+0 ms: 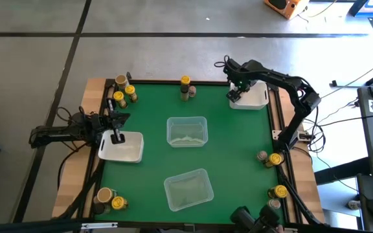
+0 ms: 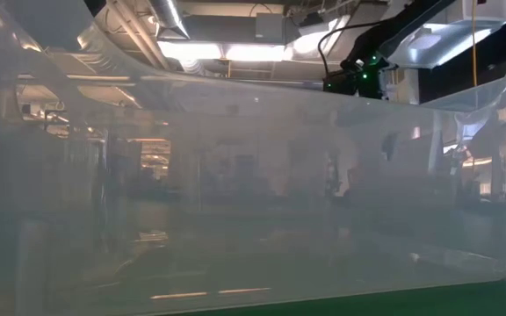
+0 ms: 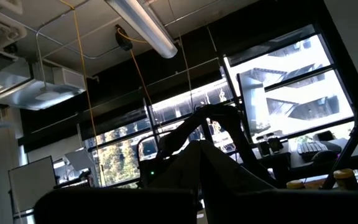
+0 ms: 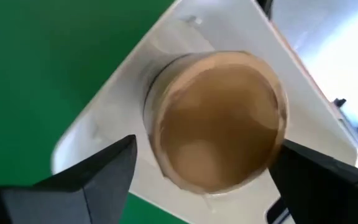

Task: Sort spices by type
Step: Put the golden spice bottle into the top white bin, then put the brown spice bottle into the bottom transparent bin

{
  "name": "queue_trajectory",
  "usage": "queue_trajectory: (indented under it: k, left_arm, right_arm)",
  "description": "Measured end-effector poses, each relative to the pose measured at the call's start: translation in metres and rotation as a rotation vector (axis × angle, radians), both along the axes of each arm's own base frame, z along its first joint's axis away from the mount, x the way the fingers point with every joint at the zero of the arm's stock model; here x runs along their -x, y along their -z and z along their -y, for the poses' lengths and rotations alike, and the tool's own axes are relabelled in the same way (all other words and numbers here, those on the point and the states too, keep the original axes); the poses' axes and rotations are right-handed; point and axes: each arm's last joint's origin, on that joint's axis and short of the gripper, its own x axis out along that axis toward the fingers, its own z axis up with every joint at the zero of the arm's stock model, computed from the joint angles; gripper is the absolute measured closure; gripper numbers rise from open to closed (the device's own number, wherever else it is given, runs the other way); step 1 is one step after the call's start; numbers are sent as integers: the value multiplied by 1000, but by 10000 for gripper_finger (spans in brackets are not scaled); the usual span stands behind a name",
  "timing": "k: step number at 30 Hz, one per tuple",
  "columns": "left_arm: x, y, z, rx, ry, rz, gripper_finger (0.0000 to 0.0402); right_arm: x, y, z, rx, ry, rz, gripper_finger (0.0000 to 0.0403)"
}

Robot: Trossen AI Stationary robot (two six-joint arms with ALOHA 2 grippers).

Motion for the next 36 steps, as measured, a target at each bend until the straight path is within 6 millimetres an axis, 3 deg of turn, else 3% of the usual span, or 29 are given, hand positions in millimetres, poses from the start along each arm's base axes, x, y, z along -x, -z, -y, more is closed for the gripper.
queue_trajectory:
  k: [7, 18, 27, 36]
  left_arm:
    - [0, 0, 0, 0, 0, 0, 398]
    - [0, 0, 0, 0, 0, 0, 398]
    - [0, 0, 0, 0, 0, 3, 398]
    - [0, 0, 0, 0, 0, 3, 398]
  right_arm:
    - [2, -5, -3, -30, -37, -33, 44]
    - [14, -54, -20, -37, 0, -45, 47]
    - [33, -108, -77, 20, -43, 108, 47]
    - [49, -138, -134, -8, -93, 256, 47]
